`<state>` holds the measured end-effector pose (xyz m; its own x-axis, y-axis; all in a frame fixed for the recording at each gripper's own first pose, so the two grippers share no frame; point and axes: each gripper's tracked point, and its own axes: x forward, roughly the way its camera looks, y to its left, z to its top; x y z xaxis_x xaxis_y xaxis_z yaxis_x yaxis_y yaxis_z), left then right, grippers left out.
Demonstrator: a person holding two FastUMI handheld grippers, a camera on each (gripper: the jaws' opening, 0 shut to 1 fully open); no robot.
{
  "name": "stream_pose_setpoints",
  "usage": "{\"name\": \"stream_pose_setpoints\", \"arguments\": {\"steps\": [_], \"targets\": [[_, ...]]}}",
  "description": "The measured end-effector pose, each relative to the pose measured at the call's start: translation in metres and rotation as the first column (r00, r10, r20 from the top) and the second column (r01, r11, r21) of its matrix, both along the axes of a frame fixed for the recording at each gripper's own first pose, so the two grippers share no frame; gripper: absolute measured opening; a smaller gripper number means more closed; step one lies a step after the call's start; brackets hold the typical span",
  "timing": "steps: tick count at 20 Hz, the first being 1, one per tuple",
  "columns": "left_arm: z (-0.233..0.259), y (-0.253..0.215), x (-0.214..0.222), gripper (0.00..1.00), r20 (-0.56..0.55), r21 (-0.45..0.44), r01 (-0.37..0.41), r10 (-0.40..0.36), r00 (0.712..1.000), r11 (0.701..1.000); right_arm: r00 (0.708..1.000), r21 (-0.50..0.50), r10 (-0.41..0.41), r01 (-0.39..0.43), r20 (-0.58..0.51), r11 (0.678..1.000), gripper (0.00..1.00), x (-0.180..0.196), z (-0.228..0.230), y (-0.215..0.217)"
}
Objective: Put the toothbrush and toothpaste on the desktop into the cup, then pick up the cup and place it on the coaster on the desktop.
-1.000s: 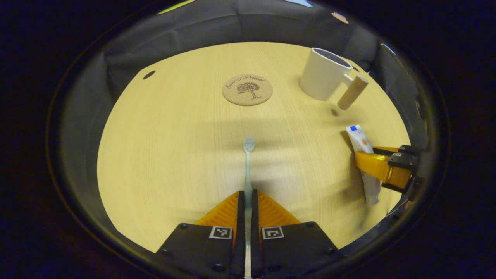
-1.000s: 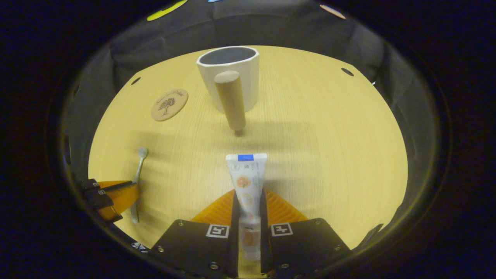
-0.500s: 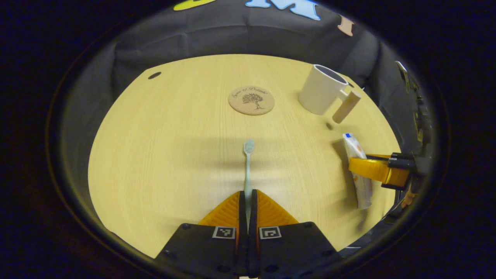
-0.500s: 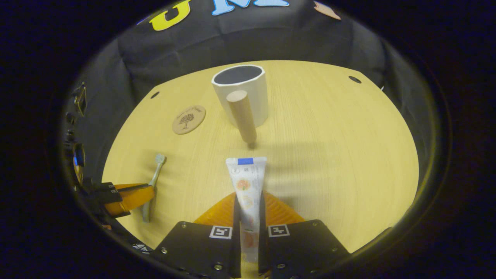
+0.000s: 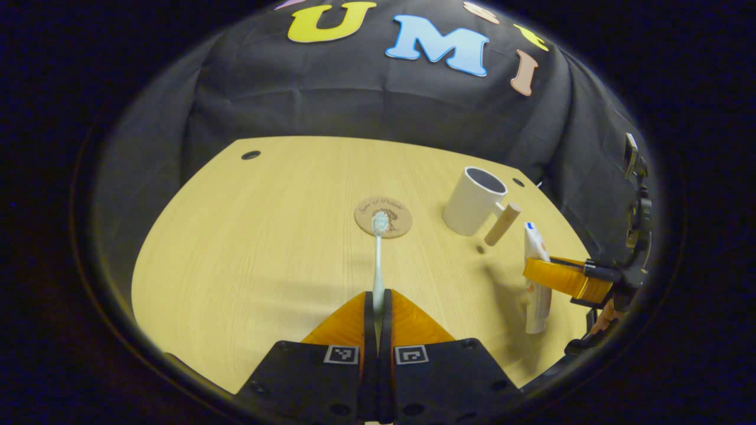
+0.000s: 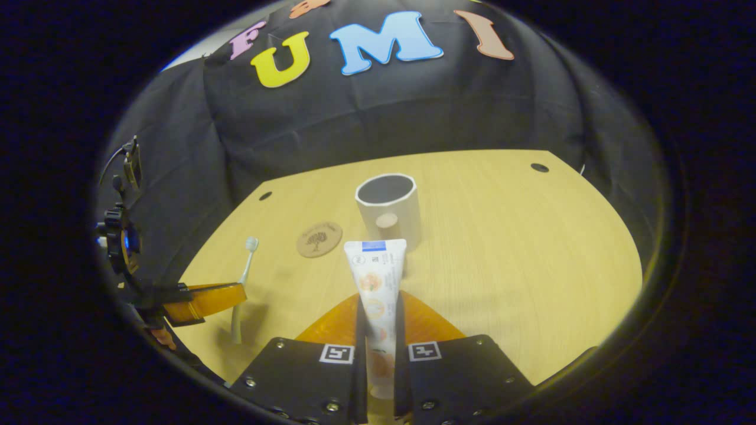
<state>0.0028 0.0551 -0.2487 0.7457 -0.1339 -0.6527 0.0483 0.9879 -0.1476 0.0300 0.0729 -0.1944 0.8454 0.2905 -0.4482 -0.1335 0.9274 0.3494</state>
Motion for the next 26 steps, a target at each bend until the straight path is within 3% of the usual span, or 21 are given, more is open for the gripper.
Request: {"name": "stream_pose_setpoints", "arguments": {"steps": [6,15,20,23,26], "targets": [[0.035,-0.008,0.023,0.08,0.148,-0.049,0.017,-0.01,0.989,0.999,0.979,0.034,-0.001,-0.006,0.204,0.999,0.19,0.017,0.06,0.008],[0.075,-0.029,0.072,0.08,0.331,-0.073,0.047,-0.02,0.943,0.996,0.895,0.106,-0.075,0.031,0.44,0.994,0.18,0.073,0.132,0.006],[0.111,-0.039,0.099,0.08,0.449,-0.114,0.062,-0.004,0.893,0.992,0.839,0.095,-0.102,0.06,0.534,0.994,0.18,0.109,0.16,0.0],[0.138,-0.042,0.118,0.07,0.538,-0.139,0.077,0.01,0.843,0.987,0.823,0.098,-0.115,0.072,0.556,0.993,0.18,0.13,0.163,-0.002],[0.147,-0.048,0.128,0.07,0.57,-0.145,0.089,0.01,0.822,0.985,0.8,0.098,-0.126,0.085,0.586,0.992,0.18,0.147,0.166,-0.006]]}}
